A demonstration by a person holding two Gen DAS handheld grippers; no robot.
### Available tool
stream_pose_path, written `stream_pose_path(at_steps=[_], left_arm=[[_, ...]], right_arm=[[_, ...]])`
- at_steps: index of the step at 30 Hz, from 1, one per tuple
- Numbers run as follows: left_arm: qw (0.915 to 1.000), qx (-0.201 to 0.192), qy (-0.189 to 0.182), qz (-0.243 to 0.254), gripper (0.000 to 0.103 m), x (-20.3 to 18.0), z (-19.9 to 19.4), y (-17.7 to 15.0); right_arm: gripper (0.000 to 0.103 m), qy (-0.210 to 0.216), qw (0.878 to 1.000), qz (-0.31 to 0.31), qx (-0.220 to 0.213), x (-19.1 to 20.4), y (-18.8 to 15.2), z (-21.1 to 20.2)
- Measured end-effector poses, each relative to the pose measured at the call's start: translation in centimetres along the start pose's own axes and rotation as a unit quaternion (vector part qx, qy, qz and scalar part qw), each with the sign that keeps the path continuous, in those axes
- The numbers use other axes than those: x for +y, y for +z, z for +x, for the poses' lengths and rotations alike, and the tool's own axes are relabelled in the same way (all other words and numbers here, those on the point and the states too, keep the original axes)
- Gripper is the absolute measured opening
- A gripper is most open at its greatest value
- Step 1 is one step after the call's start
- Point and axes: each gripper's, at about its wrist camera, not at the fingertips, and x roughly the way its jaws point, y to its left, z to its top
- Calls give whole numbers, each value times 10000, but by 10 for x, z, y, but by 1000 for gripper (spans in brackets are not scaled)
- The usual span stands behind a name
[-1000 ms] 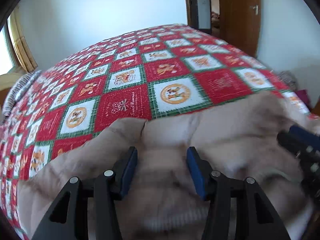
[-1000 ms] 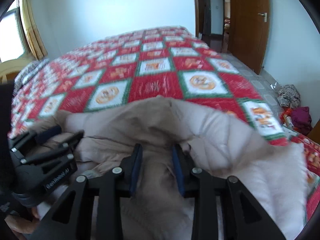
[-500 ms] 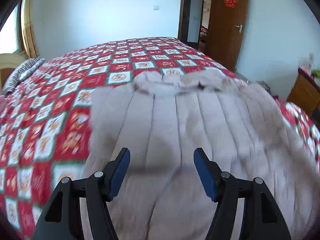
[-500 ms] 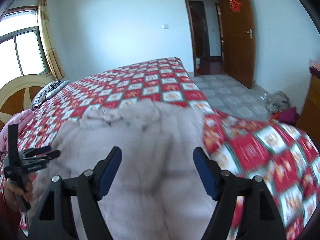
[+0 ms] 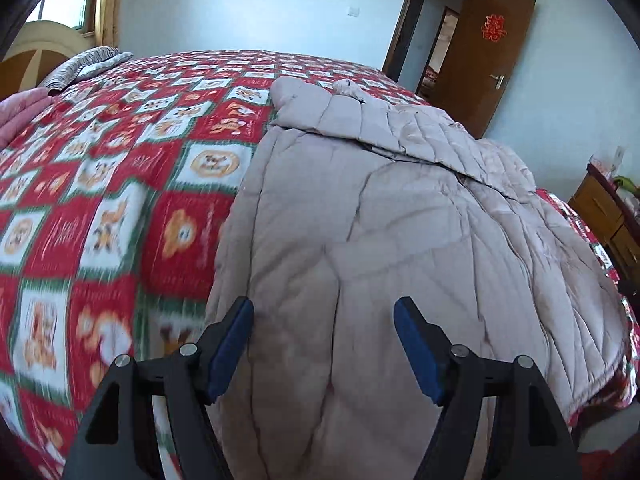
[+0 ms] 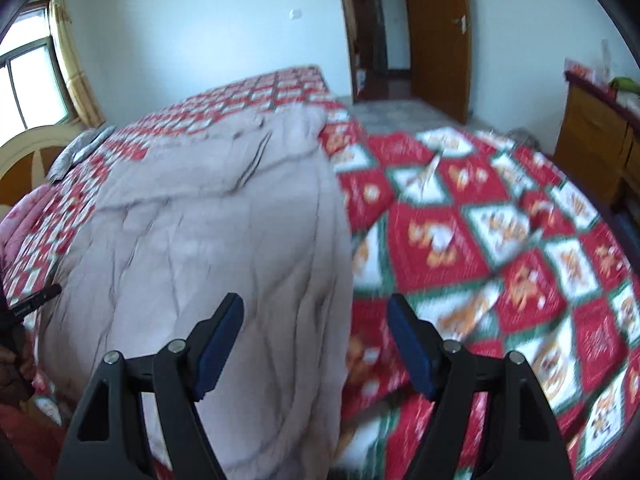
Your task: Fold large clothes
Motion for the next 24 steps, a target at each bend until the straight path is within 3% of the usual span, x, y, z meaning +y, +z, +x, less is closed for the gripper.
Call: stream_pose_path(at_steps=[11,18,24], left_arm=[[9984,-23,517,205,73,-10,-12,-19],[9906,6,1310,391,73,-11,-21,-27],[9934,109,1132,137,73,-2,-29,-43]], right_arm=[[76,121,9999,19,-53,9,-30,-8],[76,35,9998,-190,-48,15,-39,-15],[76,113,9993,-355,48,17,-50,-16]])
